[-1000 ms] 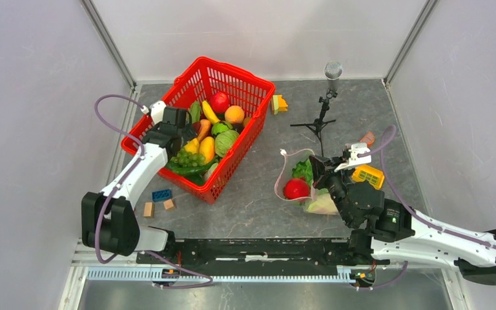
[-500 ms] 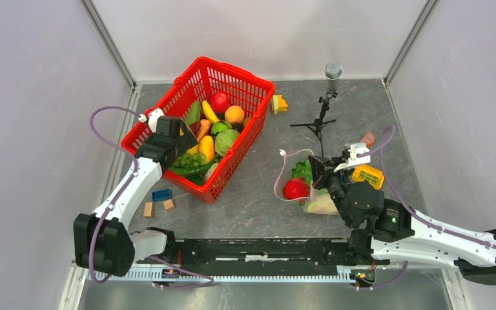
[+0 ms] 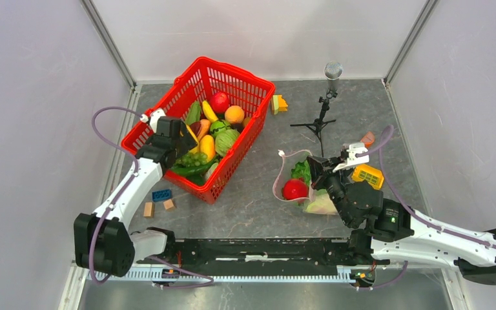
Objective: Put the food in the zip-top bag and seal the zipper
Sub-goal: Pick up the fake fruit from the bin.
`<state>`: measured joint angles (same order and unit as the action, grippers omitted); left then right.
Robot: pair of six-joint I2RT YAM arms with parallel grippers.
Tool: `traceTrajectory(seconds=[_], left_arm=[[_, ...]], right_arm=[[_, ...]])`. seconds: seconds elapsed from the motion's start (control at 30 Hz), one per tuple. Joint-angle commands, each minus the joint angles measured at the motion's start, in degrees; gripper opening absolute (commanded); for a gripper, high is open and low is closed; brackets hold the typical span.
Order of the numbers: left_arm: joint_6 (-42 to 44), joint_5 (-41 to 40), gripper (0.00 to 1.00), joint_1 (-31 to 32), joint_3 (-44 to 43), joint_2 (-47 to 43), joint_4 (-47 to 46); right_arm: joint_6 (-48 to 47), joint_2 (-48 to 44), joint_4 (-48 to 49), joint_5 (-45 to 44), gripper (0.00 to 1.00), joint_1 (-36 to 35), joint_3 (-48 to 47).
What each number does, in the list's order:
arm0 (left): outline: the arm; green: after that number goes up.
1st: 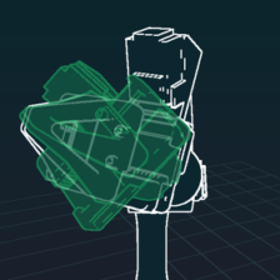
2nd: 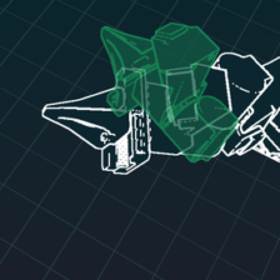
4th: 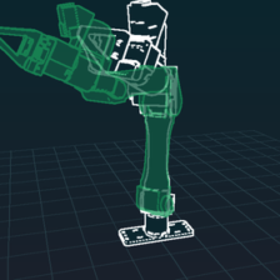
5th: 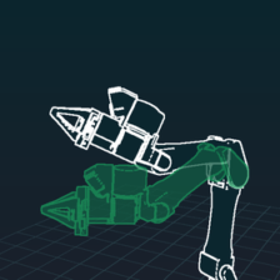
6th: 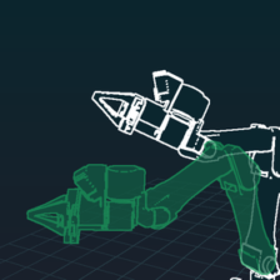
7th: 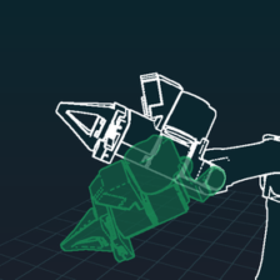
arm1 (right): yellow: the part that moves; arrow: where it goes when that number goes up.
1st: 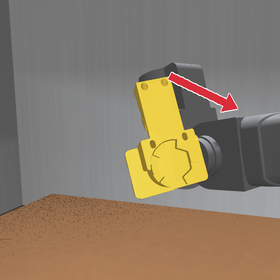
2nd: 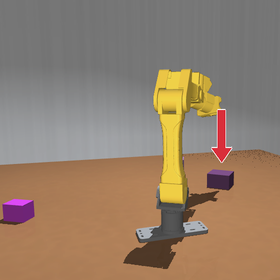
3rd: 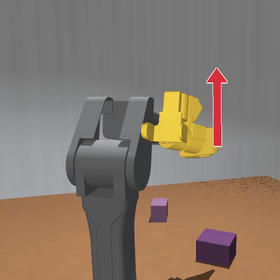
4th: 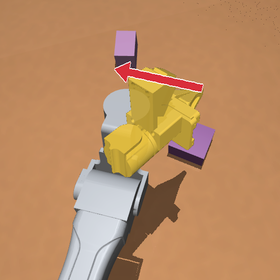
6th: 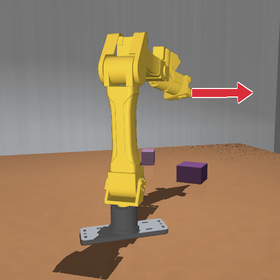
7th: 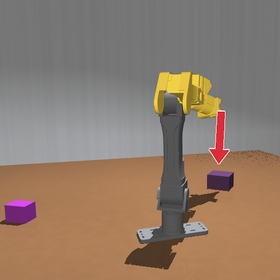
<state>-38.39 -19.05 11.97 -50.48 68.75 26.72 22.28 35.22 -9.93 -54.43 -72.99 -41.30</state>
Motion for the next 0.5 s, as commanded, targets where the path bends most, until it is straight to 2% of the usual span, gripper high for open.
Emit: traceTrajectory(seconds=[0.0, 0.17, 0.2, 0.27, 0.4, 0.47], left_arm=[[0.8, 2.3, 0.75, 0.0, 0.6, 1.2, -0.4], [2.2, 3.8, 0.54, -0.1, 0.6, -1.3, -1.4], [3.0, 5.0, 0.31, -0.1, 0.6, -3.0, -2.3], [3.5, 6.2, 0.18, -0.1, 0.5, -4.5, -2.8], [4.3, 7.9, 0.02, -0.1, -1.0, -7.0, -2.5], [5.0, 8.8, 0.02, -0.1, -2.0, -8.4, -2.4]], right_arm=[[0.8, -1.0, 3.1, 0.1, 0.03, 0.1, 0.2], [0.9, -1.1, 2.9, -0.3, 0.03, 0.1, 0.3], [0.8, -0.9, 3.1, -0.4, 0.03, 0.1, 0.3], [0.9, -0.7, 3.2, -0.3, 0.03, 0.1, 0.3], [0.8, -0.6, 3.2, -0.4, 0.03, 0.1, 0.2], [0.8, -0.6, 3.2, -0.5, 0.03, 0.1, 0.1]])
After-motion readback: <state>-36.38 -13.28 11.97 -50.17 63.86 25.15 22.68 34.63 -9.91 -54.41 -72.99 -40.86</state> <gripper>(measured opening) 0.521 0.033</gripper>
